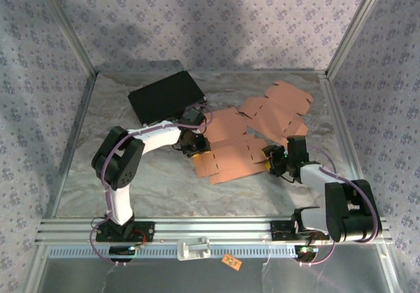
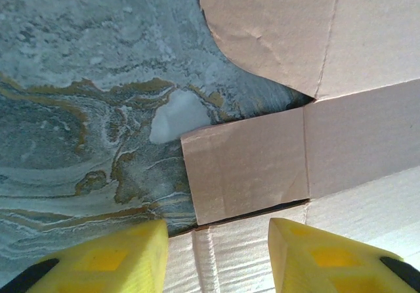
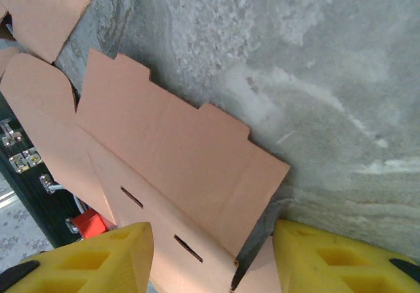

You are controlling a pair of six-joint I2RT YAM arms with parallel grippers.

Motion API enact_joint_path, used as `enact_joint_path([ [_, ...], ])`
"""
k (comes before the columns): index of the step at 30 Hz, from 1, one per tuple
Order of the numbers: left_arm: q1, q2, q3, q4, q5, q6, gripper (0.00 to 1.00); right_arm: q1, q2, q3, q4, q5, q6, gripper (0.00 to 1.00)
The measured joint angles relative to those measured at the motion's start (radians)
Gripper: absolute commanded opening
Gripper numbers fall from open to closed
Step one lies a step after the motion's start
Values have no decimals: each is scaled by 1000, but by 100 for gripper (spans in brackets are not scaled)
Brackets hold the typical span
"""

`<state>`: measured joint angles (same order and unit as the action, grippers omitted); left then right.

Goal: Fold the paper box

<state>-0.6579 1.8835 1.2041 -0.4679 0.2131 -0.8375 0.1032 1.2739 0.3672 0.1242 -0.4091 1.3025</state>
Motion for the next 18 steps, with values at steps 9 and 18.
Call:
enact_joint_path([
  [9, -19, 24, 33, -11, -9, 29, 44, -19, 45, 0, 79, -7, -3, 36],
  [18, -30, 35, 64, -40, -46, 58, 53, -21, 27, 40, 40, 6, -5, 0],
])
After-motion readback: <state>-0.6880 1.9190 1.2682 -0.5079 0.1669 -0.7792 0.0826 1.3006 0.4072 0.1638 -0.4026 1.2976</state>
